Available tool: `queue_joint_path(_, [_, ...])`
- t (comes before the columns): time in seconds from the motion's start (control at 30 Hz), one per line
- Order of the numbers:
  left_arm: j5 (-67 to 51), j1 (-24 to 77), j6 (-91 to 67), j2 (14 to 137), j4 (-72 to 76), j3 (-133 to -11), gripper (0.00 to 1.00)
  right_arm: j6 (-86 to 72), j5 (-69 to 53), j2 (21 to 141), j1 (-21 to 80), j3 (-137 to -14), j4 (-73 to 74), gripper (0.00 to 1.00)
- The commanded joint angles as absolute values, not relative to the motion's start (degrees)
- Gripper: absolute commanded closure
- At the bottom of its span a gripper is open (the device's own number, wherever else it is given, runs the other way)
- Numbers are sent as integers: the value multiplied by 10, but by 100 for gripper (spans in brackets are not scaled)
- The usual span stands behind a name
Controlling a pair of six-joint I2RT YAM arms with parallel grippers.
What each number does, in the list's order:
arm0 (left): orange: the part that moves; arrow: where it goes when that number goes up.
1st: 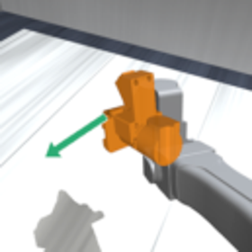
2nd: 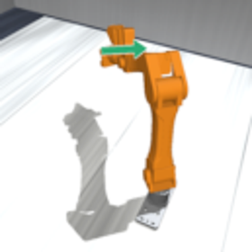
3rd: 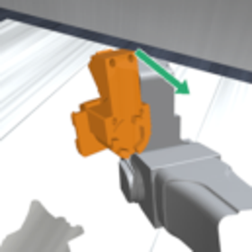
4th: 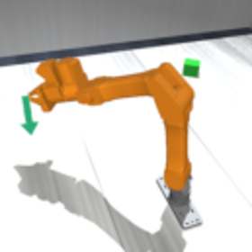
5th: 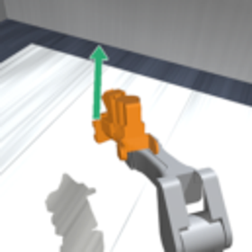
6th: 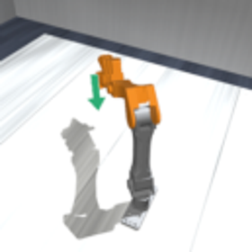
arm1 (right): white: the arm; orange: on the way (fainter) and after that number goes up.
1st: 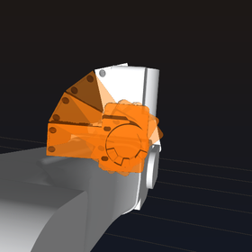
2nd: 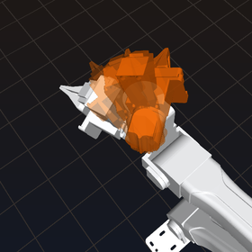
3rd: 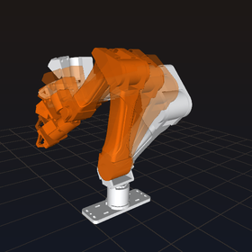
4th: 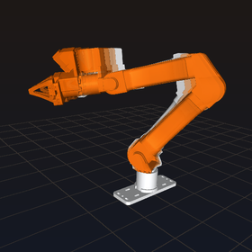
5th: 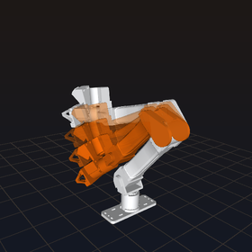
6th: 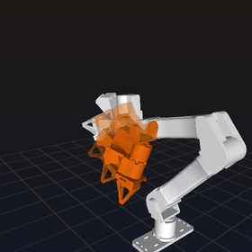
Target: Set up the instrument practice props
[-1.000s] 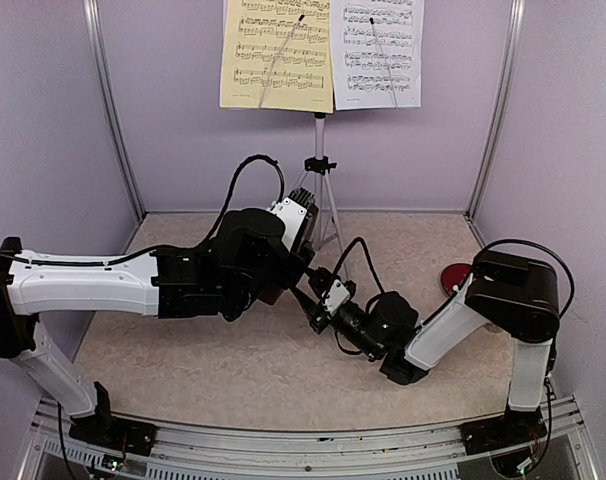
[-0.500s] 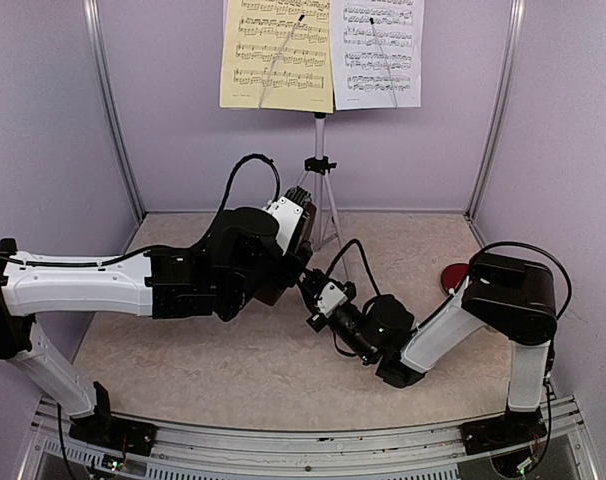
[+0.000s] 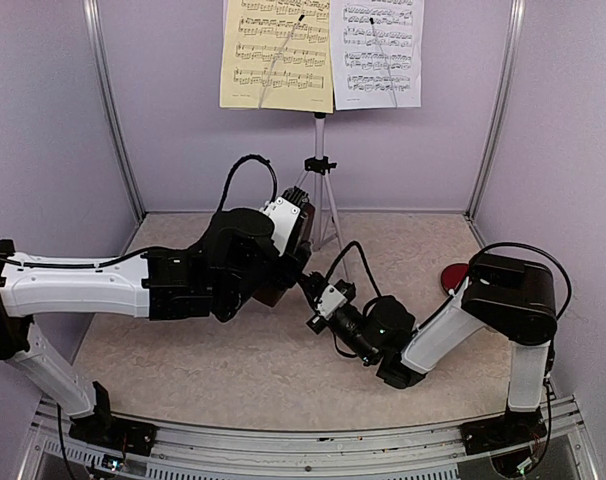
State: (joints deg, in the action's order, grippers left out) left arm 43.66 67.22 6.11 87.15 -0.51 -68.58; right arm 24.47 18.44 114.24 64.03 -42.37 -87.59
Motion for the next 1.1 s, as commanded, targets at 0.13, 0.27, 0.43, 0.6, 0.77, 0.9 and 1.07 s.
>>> queue_joint_path(0.13, [420,673,73,817,93,-654,79,183,159,1135,645,-419,-887,100])
queue_joint_path(0.27, [406,676,85,809,122,-624,80,115,138,1118,629,-412,-876,100])
queue_joint_path(0.43, [400,680,95,797,169,-587,81,31,100,1099,597,-400,-874,100])
queue_joint_path(0.6, [397,680,103,799,189,-573,82,-9,67,1095,585,-401,-870,100])
queue_joint_path(0.77, [397,680,108,805,200,-568,82,-42,63,1096,577,-400,-873,100])
queue_joint_path(0.9, [401,680,113,806,212,-563,82,-79,56,1092,566,-395,-876,100])
queue_joint_path(1.07, [403,679,116,812,219,-563,82,-87,41,1089,560,-397,-874,100])
